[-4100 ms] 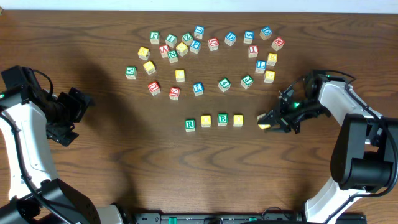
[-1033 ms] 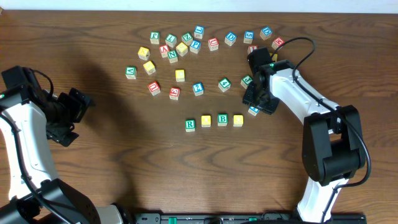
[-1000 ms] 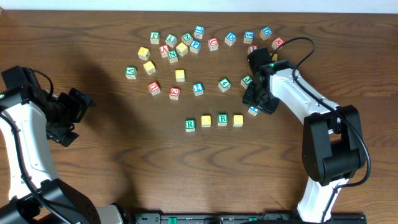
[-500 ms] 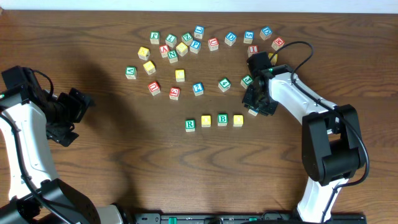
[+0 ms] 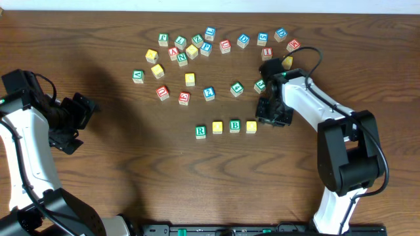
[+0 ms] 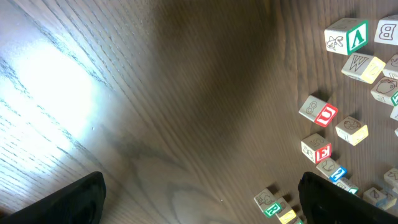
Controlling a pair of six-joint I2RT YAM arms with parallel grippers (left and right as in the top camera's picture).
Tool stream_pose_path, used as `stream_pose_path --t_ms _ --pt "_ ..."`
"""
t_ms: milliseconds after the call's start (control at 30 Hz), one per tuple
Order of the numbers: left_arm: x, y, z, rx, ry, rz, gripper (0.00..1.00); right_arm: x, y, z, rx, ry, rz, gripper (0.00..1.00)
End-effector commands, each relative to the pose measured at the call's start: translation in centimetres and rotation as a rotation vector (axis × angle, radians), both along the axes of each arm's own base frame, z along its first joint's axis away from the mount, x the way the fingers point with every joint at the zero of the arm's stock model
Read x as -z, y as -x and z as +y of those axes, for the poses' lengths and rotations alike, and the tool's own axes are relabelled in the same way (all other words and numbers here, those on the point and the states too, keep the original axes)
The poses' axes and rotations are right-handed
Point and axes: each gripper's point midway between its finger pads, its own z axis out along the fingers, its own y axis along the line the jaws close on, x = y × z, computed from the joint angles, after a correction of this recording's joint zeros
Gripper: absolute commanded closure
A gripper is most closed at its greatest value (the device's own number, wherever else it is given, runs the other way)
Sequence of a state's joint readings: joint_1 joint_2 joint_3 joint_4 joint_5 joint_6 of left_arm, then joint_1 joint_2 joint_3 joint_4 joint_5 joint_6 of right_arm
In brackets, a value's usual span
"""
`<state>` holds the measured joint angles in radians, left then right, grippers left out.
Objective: Spell out ROBOT
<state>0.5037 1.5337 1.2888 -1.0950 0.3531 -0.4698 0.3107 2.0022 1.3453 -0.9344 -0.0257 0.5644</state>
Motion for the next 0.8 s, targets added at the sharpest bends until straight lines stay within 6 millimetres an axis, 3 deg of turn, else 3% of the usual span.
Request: stream_pose_path --t_ms 0,233,433,767 --pt "0.2 0.3 0.0 0.015 -0.007 0.009 0.02 0.5 1.0 0.7 -0.057 0.006 0.033 0.69" --pt "0.2 0.3 0.0 0.015 -0.007 0.009 0.02 0.4 1.7 0.9 -0.085 0.019 0.052 0.69" --pt "0.2 0.3 0.0 0.015 -0.006 0.009 0.02 0.4 1.2 -0.3 0.027 0.057 0.041 0.6" --pt "0.2 0.3 0.0 0.015 -0.006 0.009 0.02 0.5 -1.4 -0.3 0.075 0.02 -0.052 0.57"
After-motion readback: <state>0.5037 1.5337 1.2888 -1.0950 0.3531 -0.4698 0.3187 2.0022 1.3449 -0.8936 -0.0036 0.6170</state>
